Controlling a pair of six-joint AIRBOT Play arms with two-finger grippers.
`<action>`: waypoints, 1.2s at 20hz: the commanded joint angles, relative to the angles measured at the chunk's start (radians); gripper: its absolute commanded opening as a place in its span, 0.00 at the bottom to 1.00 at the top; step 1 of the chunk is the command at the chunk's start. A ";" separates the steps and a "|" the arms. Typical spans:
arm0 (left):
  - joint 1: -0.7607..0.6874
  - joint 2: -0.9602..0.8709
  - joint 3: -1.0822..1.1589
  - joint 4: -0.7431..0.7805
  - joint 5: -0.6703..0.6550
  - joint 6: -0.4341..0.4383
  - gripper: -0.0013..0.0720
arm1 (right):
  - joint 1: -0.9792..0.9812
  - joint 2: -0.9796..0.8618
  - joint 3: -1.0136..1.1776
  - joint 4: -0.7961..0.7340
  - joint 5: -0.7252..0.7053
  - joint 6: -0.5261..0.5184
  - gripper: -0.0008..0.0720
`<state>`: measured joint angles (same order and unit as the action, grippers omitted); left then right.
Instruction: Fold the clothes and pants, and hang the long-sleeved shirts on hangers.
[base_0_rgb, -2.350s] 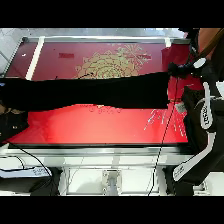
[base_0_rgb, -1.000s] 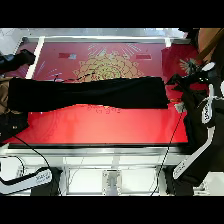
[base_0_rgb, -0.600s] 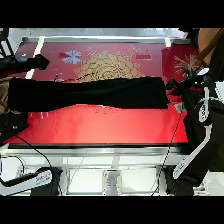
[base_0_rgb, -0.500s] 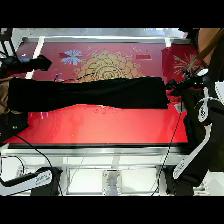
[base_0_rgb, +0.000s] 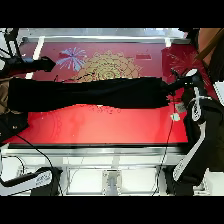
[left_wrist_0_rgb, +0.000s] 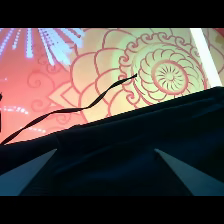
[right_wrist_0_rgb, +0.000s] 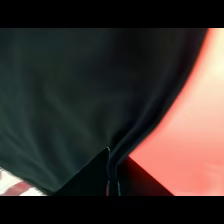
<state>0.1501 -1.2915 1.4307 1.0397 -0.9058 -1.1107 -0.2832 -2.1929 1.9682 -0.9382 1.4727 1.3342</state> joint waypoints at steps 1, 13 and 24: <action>-0.001 0.000 0.000 0.000 0.000 0.001 0.95 | 0.020 0.028 0.002 0.126 0.037 -0.013 0.03; -0.220 -0.001 0.000 -0.041 -0.123 0.000 0.04 | -0.081 0.518 -0.275 -0.122 0.219 -0.002 0.03; -0.740 -0.389 0.018 -0.101 0.069 -0.061 0.04 | -0.275 0.981 -0.946 0.148 -0.089 -0.157 0.03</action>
<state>-0.4889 -1.5574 1.4353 0.9714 -0.8951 -1.1625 -0.5270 -1.2949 1.0618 -0.9314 1.4342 1.2148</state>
